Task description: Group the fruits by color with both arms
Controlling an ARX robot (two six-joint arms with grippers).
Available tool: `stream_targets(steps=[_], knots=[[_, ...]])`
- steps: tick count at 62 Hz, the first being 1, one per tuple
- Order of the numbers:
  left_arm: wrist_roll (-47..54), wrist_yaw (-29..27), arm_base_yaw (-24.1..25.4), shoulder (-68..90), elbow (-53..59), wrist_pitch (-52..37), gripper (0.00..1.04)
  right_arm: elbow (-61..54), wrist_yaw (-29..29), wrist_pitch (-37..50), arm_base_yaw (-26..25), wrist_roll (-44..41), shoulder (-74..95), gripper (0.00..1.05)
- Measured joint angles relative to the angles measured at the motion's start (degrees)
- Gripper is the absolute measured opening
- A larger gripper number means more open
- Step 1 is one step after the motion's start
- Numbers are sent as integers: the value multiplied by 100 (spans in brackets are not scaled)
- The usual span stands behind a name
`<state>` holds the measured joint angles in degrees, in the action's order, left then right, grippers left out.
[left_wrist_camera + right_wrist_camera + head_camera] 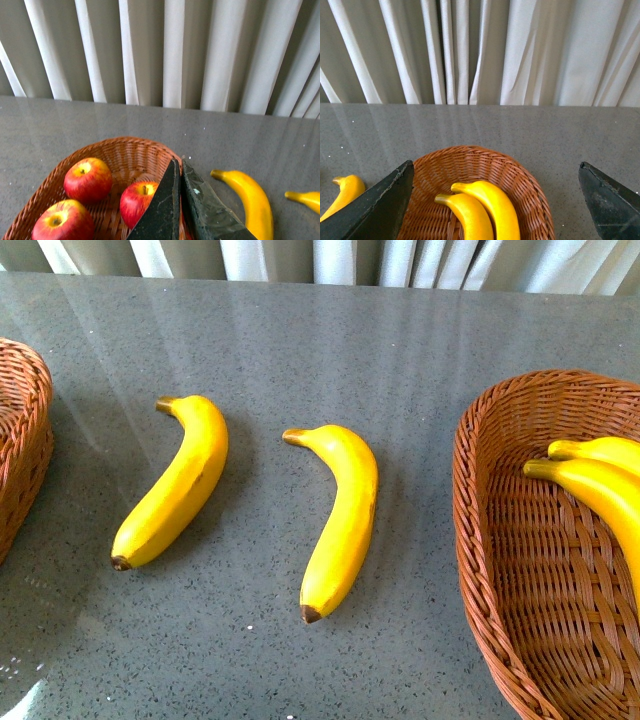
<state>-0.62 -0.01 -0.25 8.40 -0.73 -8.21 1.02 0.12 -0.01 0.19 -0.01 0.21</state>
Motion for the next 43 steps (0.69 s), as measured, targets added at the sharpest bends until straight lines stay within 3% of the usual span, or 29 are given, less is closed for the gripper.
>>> stream_targets(steps=[4,20,43], knots=[[0,0,0,-579,0,737,2,0,2,0,0,0,0,96],[-2,0,7,-748,0,824,2,0,0,0,0,0,0,96],[0,0,9,-748,0,824,67,0,2,0,0,0,0,96]])
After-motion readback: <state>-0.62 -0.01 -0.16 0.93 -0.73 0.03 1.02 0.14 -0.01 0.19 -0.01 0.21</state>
